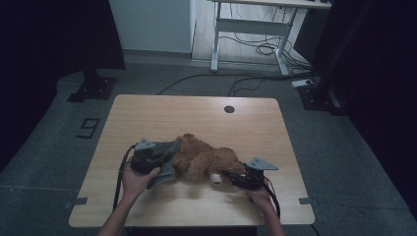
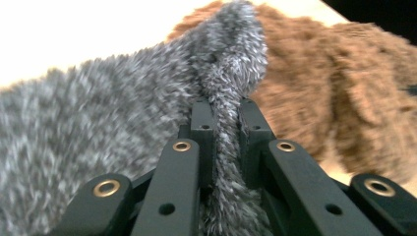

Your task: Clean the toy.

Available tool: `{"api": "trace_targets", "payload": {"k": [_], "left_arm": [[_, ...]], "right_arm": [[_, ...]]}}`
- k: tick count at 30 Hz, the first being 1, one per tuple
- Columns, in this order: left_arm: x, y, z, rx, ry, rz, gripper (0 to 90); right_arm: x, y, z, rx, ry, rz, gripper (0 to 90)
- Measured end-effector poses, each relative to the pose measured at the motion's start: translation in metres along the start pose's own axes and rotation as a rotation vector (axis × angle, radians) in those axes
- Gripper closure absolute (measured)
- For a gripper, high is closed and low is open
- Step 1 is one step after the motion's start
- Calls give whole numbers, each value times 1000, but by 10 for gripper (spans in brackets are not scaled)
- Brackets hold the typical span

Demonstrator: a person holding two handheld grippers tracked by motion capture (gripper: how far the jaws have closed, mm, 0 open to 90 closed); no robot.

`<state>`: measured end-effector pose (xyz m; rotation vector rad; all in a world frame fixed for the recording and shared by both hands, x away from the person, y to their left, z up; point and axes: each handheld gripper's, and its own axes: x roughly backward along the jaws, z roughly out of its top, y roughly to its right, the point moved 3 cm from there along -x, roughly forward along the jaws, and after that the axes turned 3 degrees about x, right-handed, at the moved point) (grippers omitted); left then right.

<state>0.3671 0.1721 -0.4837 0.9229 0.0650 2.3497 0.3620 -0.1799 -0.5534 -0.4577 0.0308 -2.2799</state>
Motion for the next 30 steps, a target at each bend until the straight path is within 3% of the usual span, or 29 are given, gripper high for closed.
{"api": "trace_targets", "payload": {"k": [3, 7, 10, 12, 14, 17, 20, 22, 24, 25, 27, 30], "left_arm": [[8, -12, 0, 17, -10, 21, 802], [13, -14, 11, 13, 2, 52, 803], [11, -1, 26, -21, 15, 28, 805], [6, 14, 41, -43, 23, -10, 805], [0, 27, 55, -65, 30, -22, 805], [-13, 44, 78, -72, 41, -55, 805], [-34, 59, 94, -66, 20, -82, 805], [-51, 66, 96, -83, -13, -67, 804], [-68, 69, 92, -117, -63, -21, 804], [-75, 68, 87, -118, -87, -18, 804], [-83, 64, 77, -110, -105, -25, 804], [-81, 54, 68, -50, -80, -78, 806]], "right_arm": [[0, 0, 0, -2, 1, 1, 368], [0, 1, 0, -10, 3, 5, 367], [0, 2, 0, -20, 4, 7, 367], [0, 3, 0, -22, 4, 9, 367], [0, 3, 1, -21, 3, 12, 366], [0, 2, 1, -22, 1, 10, 366], [0, 2, 1, -14, 0, 7, 365], [1, 2, 1, -10, -2, 6, 364], [1, 2, 1, -7, -5, 9, 363], [1, 2, 1, -6, -6, 10, 363], [2, 2, 1, -7, -8, 12, 362], [1, 2, 1, -3, -7, 13, 356]]}}
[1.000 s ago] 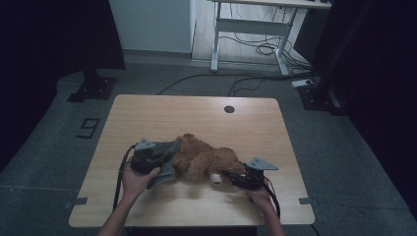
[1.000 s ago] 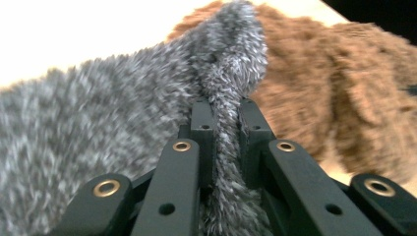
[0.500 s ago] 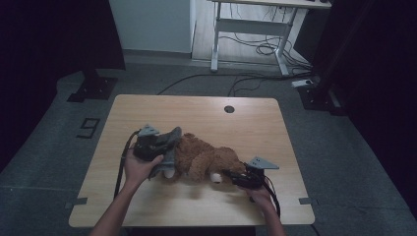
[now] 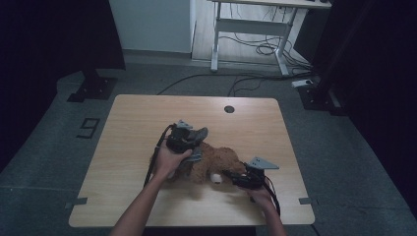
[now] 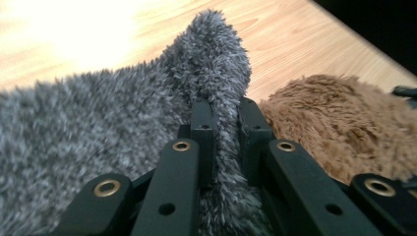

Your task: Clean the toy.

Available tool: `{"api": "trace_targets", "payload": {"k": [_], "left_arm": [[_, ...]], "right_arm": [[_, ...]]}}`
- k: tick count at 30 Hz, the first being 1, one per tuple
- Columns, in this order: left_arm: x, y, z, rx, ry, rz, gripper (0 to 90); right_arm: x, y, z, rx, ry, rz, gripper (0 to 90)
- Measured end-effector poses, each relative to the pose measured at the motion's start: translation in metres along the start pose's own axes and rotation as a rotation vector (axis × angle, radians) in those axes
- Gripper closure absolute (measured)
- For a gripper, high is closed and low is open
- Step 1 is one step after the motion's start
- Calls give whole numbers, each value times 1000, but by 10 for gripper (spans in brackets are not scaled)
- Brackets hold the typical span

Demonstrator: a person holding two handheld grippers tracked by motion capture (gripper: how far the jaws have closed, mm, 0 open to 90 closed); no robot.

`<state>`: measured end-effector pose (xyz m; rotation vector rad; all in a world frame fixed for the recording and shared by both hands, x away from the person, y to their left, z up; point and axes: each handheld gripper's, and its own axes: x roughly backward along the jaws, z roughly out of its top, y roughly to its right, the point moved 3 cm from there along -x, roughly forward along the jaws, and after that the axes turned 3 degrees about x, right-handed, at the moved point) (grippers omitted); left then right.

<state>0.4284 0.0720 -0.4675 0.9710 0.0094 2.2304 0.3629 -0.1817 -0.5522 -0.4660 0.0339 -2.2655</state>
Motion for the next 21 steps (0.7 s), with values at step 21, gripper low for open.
{"api": "trace_targets", "payload": {"k": [21], "left_arm": [[22, 14, -45, -59, 70, -1, 810]], "right_arm": [[28, -6, 35, -76, 7, -19, 127]]}}
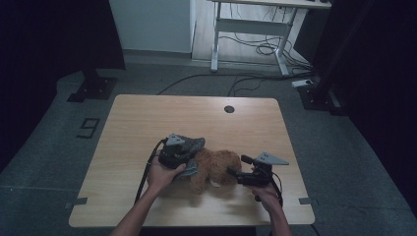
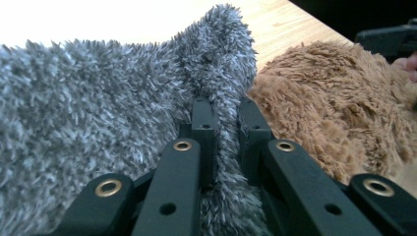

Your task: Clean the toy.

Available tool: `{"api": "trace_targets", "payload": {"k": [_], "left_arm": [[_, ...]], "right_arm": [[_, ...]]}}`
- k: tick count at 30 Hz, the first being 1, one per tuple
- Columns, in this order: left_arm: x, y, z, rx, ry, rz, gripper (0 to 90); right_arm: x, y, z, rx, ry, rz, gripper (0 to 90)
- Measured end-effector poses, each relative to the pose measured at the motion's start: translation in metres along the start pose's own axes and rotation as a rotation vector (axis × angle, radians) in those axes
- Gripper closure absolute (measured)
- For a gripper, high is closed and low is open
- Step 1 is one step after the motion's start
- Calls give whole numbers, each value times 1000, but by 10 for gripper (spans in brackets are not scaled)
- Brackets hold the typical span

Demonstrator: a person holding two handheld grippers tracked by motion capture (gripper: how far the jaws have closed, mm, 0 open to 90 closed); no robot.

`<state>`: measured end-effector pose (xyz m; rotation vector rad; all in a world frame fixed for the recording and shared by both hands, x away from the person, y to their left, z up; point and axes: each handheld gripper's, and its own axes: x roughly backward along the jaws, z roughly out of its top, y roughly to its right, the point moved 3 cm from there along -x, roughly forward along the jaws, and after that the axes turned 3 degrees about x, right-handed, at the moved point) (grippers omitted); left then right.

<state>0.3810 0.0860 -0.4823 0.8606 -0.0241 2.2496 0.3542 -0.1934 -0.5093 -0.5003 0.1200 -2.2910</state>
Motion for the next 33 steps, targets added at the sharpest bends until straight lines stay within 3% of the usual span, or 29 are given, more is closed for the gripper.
{"api": "trace_targets", "payload": {"k": [3, 8, 18, 20, 23, 28, 33], "left_arm": [[5, 2, -7, 11, 17, -17, 810], [15, 3, -20, 21, 39, -50, 811], [31, 4, -43, 45, 69, -97, 810], [34, 3, -46, 45, 75, -91, 810], [37, 2, -51, 61, 97, -91, 809], [34, 4, -52, 82, 149, -88, 809], [1, 7, -26, 121, 183, -94, 811]], "right_arm": [[-4, 0, -1, -12, -19, -2, 108], [-18, -5, -10, -26, -97, 56, 0], [-32, -16, -27, -4, -207, 127, 0], [-34, -17, -31, -2, -208, 127, 56], [-35, -18, -32, 26, -182, 129, 236], [-32, -18, -21, 121, -162, 84, 368], [-28, 4, -7, 173, -127, -63, 414]]}}
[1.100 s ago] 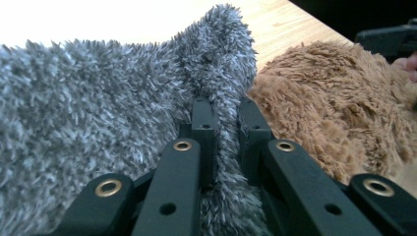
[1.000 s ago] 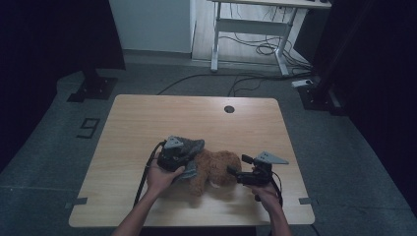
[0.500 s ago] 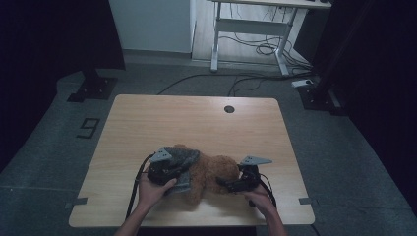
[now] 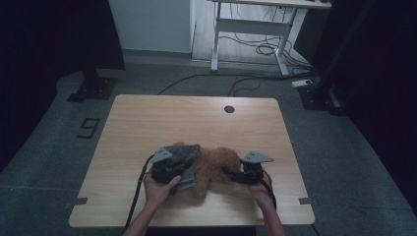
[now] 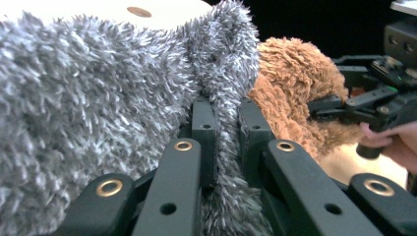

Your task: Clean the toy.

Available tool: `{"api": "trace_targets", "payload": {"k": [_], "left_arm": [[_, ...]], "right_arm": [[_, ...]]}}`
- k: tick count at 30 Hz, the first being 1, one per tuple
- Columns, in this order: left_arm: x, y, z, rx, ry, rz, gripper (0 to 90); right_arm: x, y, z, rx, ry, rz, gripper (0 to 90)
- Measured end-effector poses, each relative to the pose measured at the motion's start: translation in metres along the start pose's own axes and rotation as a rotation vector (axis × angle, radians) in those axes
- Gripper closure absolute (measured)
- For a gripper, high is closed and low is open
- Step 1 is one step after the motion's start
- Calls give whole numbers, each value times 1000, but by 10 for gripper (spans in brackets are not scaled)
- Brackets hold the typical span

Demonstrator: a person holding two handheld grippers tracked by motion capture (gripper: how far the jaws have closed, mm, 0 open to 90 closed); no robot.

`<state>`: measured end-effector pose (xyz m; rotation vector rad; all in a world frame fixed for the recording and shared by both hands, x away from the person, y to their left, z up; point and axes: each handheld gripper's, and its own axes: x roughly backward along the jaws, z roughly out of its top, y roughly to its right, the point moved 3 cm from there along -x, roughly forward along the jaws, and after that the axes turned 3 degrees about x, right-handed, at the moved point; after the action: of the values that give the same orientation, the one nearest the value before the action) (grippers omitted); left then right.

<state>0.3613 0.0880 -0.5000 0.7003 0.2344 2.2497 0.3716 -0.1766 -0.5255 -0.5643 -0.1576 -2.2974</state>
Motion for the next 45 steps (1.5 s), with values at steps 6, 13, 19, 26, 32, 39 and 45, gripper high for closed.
{"api": "trace_targets", "payload": {"k": [6, 13, 19, 26, 32, 39, 45], "left_arm": [[-31, 8, 15, -40, -36, 16, 809], [-17, 7, -1, -57, -65, -9, 809], [-6, 8, -15, -72, -86, -12, 809], [6, 18, -8, -66, -78, -19, 806], [-6, 48, 45, -140, -38, -24, 806], [-71, 91, 53, -243, -186, -14, 805], [-68, 64, 37, -180, -170, 7, 805]], "right_arm": [[8, 33, -9, -28, 63, -67, 412], [10, 26, -15, -49, 73, -45, 249], [16, 20, -24, -158, 41, -52, 136], [21, 18, -34, -176, 23, 13, 255], [25, 13, -38, -86, 31, 8, 297], [27, 12, -40, -52, 36, 16, 301], [28, 16, -43, -68, 41, 25, 315]]}}
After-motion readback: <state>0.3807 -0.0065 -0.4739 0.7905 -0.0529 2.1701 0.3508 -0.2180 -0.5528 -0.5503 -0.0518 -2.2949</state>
